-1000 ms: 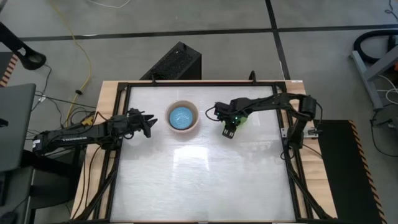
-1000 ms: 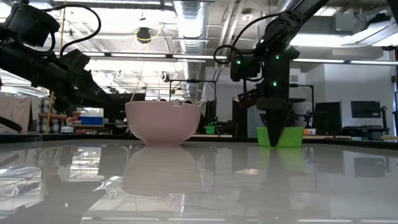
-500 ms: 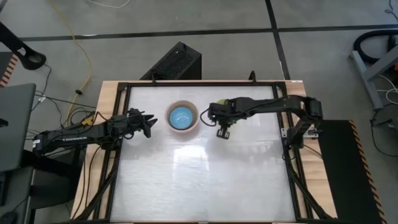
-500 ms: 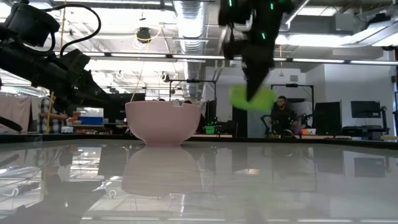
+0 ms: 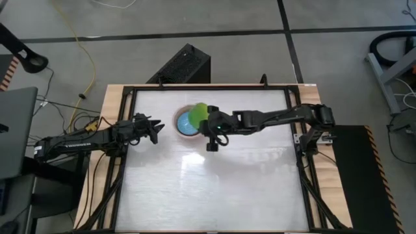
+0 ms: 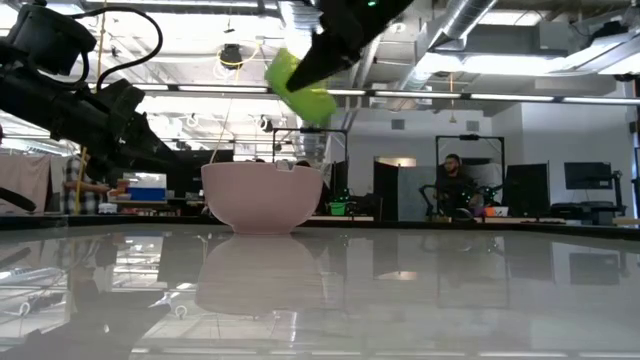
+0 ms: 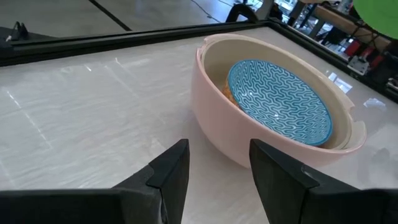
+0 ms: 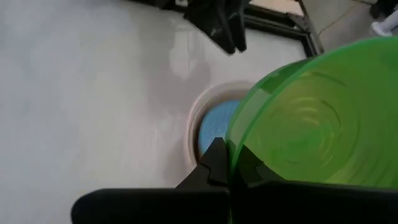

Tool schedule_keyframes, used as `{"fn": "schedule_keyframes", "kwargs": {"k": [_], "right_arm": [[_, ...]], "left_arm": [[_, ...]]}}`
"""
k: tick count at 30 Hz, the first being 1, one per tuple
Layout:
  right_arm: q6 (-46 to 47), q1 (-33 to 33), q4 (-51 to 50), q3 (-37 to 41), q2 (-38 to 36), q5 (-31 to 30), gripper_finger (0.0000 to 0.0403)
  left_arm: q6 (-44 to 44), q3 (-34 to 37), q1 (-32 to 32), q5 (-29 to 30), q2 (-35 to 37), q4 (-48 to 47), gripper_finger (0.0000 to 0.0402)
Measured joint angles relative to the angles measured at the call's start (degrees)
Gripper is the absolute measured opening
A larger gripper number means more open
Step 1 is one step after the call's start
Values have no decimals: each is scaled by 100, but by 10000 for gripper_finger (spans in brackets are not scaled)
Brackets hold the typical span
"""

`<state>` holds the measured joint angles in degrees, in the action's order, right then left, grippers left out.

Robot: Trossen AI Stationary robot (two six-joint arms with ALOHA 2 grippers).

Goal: Nest bowls inside each other
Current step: Stack the green bowl on the blue bowl

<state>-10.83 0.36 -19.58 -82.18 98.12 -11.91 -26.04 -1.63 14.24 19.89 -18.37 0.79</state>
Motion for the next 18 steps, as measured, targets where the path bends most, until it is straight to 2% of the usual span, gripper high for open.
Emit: {"fn": "schedule_keyframes", "kwargs": {"k": [6, 18], "right_arm": [[-119, -212, 61, -488, 493, 281, 1], [-484, -517, -1635, -2766, 2299, 302, 1]], "left_arm": [[13, 0, 0, -6, -2, 4, 158], [0, 0, 0, -36, -195, 0, 158]]}}
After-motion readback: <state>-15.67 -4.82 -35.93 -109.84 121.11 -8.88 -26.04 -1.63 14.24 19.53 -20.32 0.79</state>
